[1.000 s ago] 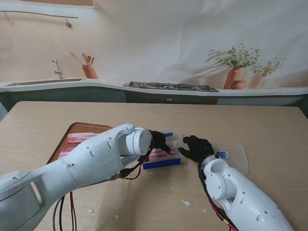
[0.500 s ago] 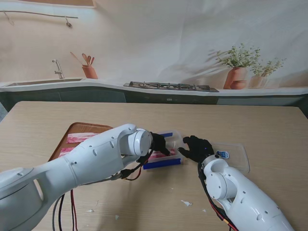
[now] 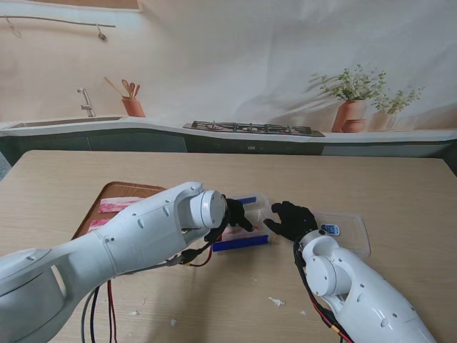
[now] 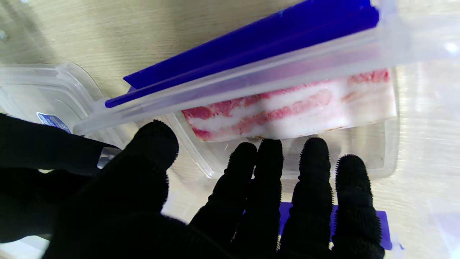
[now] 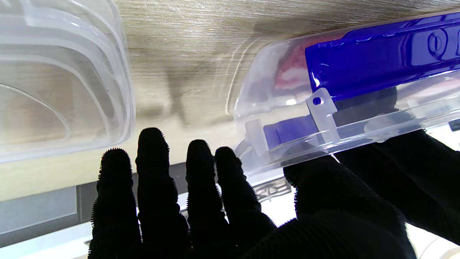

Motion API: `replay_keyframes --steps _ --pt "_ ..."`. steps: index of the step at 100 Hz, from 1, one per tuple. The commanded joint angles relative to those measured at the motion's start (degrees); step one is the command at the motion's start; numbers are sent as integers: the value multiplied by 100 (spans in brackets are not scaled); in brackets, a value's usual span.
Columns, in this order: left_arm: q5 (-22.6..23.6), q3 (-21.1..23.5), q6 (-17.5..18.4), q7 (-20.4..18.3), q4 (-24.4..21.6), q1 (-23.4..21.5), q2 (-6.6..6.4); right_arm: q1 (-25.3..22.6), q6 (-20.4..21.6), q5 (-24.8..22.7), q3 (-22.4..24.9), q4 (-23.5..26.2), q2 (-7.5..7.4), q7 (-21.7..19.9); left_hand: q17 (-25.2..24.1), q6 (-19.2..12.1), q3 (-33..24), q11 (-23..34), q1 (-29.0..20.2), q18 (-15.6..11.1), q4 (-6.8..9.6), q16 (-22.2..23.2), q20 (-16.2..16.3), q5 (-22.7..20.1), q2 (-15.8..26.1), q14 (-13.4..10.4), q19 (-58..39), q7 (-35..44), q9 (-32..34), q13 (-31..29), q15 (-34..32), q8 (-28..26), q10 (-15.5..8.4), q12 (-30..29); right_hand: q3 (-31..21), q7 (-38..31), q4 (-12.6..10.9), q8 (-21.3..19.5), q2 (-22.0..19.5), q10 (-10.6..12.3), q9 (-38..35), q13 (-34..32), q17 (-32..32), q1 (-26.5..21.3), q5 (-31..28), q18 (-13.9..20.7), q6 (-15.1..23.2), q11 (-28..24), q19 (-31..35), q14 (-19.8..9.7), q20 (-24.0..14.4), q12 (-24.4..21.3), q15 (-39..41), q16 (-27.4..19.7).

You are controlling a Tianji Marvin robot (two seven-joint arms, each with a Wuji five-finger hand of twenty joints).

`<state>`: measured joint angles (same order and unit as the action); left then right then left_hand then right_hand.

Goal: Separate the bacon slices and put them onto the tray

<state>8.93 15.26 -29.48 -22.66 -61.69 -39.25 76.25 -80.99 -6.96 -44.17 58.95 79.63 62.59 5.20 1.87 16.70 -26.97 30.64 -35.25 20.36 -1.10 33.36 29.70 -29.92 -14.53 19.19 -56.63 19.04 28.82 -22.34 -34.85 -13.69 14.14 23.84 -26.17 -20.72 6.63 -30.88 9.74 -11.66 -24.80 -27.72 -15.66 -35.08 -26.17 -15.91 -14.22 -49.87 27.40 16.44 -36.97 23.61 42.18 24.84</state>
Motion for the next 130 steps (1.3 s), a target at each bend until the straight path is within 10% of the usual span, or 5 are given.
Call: replay_keyframes --steps 1,130 --pt "-99 37 -146 -95 -71 -43 8 -67 1 1 -55 -41 48 -120 -29 259 83 218 -66 95 1 146 123 -55 111 187 -307 -92 212 -153 -191 36 210 111 -136 -66 -254 11 -17 -98 1 -89 -30 -210 -179 -145 390 25 107 150 -92 -1 91 64" --pt "-344 126 -924 11 -181 22 96 -80 -41 96 -36 -40 69 -99 204 89 -215 1165 -293 415 21 1456 342 -1435 141 491 -664 627 1559 -1183 -1671 -268 32 1673 -152 -59 -253 11 -16 -104 22 -102 -74 -218 -196 -156 388 28 143 152 -74 -3 98 67"
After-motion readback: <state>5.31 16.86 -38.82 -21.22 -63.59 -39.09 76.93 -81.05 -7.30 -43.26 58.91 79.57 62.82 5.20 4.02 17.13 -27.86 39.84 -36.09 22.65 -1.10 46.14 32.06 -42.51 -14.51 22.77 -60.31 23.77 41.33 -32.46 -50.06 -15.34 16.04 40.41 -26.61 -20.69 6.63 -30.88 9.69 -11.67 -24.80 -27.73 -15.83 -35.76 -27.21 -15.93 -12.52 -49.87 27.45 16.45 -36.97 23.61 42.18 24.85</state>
